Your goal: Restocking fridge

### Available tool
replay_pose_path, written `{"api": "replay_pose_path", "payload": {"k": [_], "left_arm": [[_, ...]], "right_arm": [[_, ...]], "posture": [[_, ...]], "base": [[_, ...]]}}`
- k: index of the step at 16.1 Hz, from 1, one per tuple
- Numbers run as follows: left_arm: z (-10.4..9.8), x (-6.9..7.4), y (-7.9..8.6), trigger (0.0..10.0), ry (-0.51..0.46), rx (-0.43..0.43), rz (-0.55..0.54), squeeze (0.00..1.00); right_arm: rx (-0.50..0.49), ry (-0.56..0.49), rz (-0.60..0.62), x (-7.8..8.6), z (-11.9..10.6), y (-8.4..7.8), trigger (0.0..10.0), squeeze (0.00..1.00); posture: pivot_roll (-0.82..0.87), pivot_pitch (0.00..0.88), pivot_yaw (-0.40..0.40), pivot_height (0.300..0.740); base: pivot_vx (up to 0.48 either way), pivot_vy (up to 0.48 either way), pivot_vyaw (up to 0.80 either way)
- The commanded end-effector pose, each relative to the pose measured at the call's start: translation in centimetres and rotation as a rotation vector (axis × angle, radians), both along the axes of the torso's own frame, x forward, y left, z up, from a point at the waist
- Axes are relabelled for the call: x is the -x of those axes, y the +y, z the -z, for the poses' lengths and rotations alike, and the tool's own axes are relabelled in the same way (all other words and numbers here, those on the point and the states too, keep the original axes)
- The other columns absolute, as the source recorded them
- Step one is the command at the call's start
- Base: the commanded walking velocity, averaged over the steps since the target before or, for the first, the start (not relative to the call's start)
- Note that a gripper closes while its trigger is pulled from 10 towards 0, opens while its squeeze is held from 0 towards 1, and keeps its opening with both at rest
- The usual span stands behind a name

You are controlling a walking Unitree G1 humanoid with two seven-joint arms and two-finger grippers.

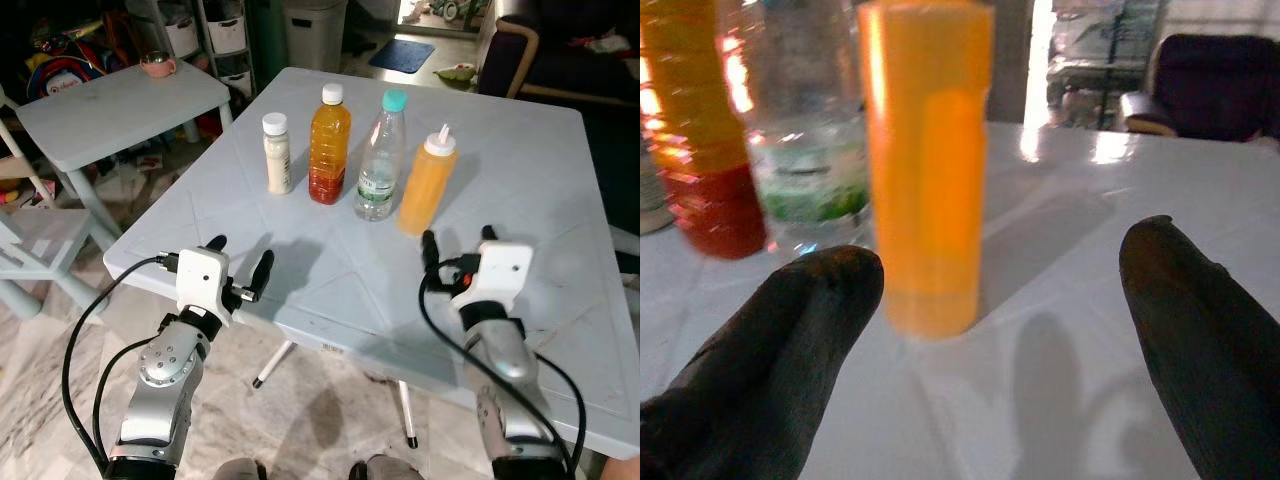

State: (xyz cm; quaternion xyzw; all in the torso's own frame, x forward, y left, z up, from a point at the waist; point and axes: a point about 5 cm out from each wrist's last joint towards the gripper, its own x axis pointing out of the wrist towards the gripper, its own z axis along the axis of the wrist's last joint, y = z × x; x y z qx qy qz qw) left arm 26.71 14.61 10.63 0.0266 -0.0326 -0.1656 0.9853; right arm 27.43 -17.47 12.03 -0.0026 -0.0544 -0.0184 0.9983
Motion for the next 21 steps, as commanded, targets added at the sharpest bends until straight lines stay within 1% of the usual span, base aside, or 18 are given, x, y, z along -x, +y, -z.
{"api": "replay_pose_path", "payload": {"k": [1, 2, 4, 7, 9, 12, 15, 19, 21], "left_arm": [[-0.2, 0.1, 0.1, 10.0, 0.0, -0.008, 0.004, 0.0], [-0.2, 0.1, 0.1, 10.0, 0.001, -0.009, 0.004, 0.0], [-0.2, 0.1, 0.1, 10.0, 0.004, -0.012, 0.009, 0.0], [-0.2, 0.0, 0.0, 10.0, 0.006, -0.013, 0.009, 0.0], [-0.2, 0.1, 0.0, 10.0, 0.007, -0.012, 0.009, 0.0], [-0.1, 0.1, -0.1, 10.0, 0.011, -0.013, 0.009, 0.0], [-0.2, 0.0, -0.2, 10.0, 0.01, -0.012, 0.015, 0.0], [-0.3, 0.1, -0.3, 10.0, 0.012, -0.012, 0.016, 0.0], [-0.3, 0.1, -0.3, 10.0, 0.013, -0.011, 0.017, 0.0]], "right_arm": [[0.014, -0.031, -0.001, -0.5, -0.6, 0.0, 10.0, 0.0], [0.018, -0.036, -0.008, -0.6, -0.8, 0.1, 10.0, 0.0], [0.028, -0.057, -0.027, -1.5, -1.4, 0.2, 10.0, 0.0], [0.041, -0.085, -0.099, -2.6, -2.4, 1.0, 10.0, 0.0], [0.046, -0.09, -0.115, -2.9, -2.6, 1.1, 10.0, 0.0], [0.047, -0.094, -0.117, -3.3, -3.0, 0.9, 10.0, 0.0], [0.06, -0.111, -0.123, -4.2, -3.6, 0.5, 10.0, 0.0], [0.096, -0.131, -0.141, -5.1, -4.3, 0.3, 10.0, 0.0], [0.112, -0.13, -0.126, -5.6, -4.6, -0.1, 10.0, 0.0]], "posture": [[0.0, 0.088, 0.028, 0.74], [0.0, 0.088, 0.028, 0.74], [0.0, 0.093, 0.028, 0.74], [0.01, 0.1, 0.028, 0.74], [0.01, 0.102, 0.028, 0.74], [0.01, 0.106, 0.03, 0.74], [0.01, 0.109, 0.031, 0.74], [0.02, 0.116, 0.03, 0.74], [0.02, 0.119, 0.03, 0.74]], "base": [[0.0, 0.0, 0.0], [0.0, 0.0, 0.0], [0.0, 0.0, 0.0], [0.0, 0.0, 0.0], [0.0, 0.0, 0.0], [0.0, 0.0, 0.0], [0.0, 0.0, 0.0], [0.0, 0.0, 0.0], [0.0, 0.0, 0.0]]}}
